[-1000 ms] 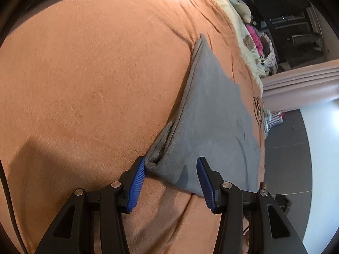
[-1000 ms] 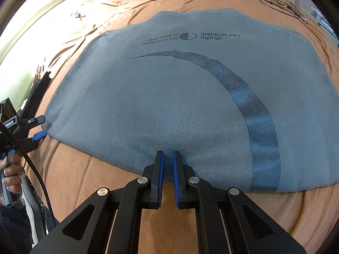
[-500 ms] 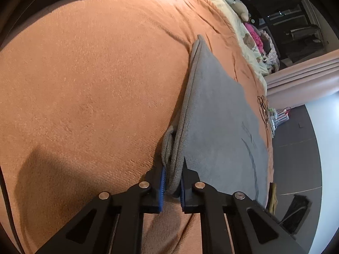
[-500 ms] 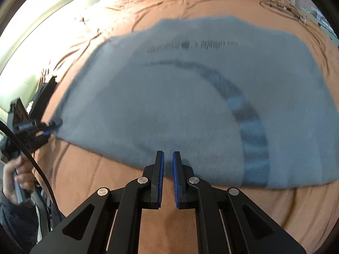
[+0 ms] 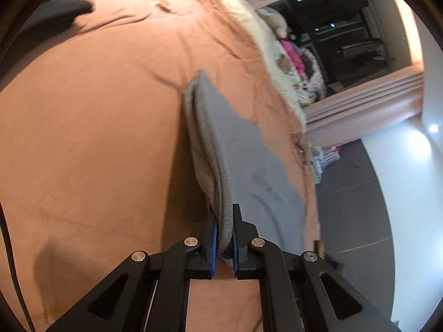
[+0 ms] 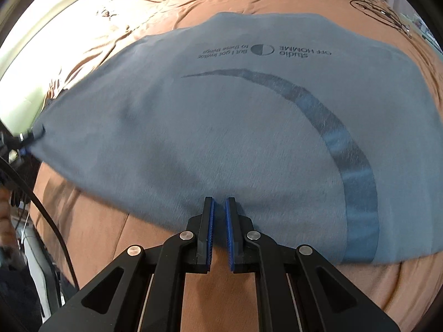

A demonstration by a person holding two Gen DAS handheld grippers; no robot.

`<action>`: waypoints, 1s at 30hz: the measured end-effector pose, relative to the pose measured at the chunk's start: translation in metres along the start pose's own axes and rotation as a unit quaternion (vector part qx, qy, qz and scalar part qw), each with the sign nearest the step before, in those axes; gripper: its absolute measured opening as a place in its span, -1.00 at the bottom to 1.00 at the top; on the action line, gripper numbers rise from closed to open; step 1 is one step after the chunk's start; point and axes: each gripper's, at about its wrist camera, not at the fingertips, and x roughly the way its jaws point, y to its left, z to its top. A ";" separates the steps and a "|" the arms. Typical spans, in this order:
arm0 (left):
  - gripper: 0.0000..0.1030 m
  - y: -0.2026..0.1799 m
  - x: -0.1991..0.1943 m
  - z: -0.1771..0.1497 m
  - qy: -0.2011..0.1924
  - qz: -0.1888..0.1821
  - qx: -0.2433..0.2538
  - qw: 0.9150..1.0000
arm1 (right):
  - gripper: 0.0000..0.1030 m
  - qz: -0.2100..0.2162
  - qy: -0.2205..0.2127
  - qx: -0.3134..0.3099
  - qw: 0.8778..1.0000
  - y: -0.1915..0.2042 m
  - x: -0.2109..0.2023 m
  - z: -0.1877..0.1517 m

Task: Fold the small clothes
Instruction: 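Lift the gripped edge with both grippers and fold it over the shirt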

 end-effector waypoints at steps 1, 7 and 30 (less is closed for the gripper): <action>-0.85 -0.007 -0.001 0.002 -0.001 -0.005 0.005 1.000 | -0.91 0.001 0.001 -0.002 1.000 0.001 -0.002 0.000; -0.85 -0.045 0.000 0.015 0.000 -0.020 0.032 0.999 | -0.91 0.004 -0.011 0.014 1.000 -0.009 -0.006 0.020; -0.85 -0.194 0.050 0.001 0.041 -0.042 0.149 0.987 | -0.91 0.081 -0.046 0.043 0.995 -0.055 -0.025 -0.013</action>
